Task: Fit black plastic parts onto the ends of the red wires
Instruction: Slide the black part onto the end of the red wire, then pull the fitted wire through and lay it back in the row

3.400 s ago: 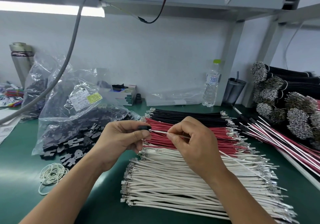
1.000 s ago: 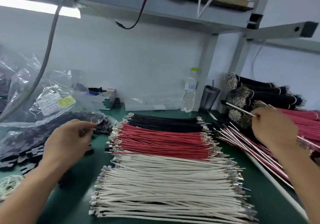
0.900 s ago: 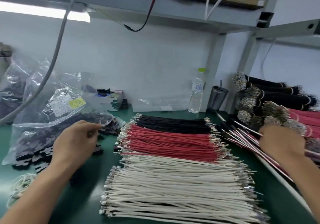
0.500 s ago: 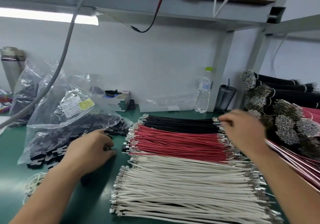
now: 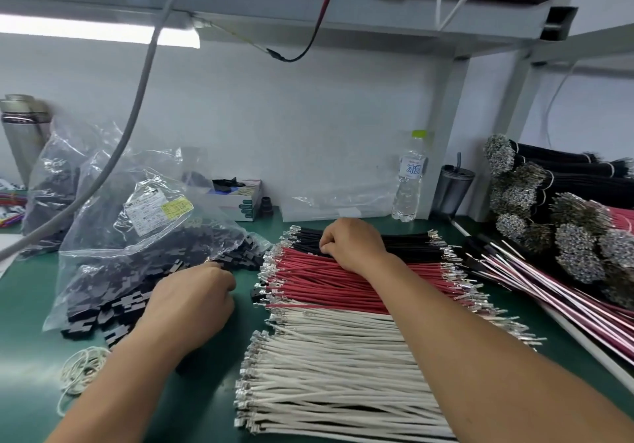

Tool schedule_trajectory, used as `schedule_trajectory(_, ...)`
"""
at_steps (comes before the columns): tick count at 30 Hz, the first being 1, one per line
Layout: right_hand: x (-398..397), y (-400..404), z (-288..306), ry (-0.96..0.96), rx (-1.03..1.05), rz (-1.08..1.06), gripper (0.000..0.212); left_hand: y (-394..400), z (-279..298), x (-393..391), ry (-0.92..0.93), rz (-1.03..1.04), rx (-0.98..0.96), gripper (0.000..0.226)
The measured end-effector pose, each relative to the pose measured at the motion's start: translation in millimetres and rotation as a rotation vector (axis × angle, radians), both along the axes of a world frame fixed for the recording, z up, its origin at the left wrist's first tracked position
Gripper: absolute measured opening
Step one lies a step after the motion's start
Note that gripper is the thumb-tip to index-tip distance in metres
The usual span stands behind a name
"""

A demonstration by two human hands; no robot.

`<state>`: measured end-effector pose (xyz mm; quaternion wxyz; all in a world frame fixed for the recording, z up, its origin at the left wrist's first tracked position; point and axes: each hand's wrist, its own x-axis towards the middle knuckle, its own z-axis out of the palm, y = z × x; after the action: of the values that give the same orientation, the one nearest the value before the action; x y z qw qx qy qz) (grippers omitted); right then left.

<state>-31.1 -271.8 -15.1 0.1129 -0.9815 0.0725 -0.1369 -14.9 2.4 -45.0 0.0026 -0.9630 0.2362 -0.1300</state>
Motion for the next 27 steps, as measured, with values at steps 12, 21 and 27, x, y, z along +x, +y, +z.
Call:
schedule_trajectory(12,-7,-4,7,-0.059,-0.214,0.047,0.018,-7,-3,-6,-0.079,-0.079,-0.379,0.029)
schedule_trajectory(21,-7,-6,4,0.005,-0.182,0.062,0.013,-17,-4,-10,0.04,-0.097,-0.935,0.023)
schedule_trajectory(27,-11,-19,22,-0.238,-0.072,0.005,0.016,-23,6,-20,0.595,-0.262,-1.588,0.02)
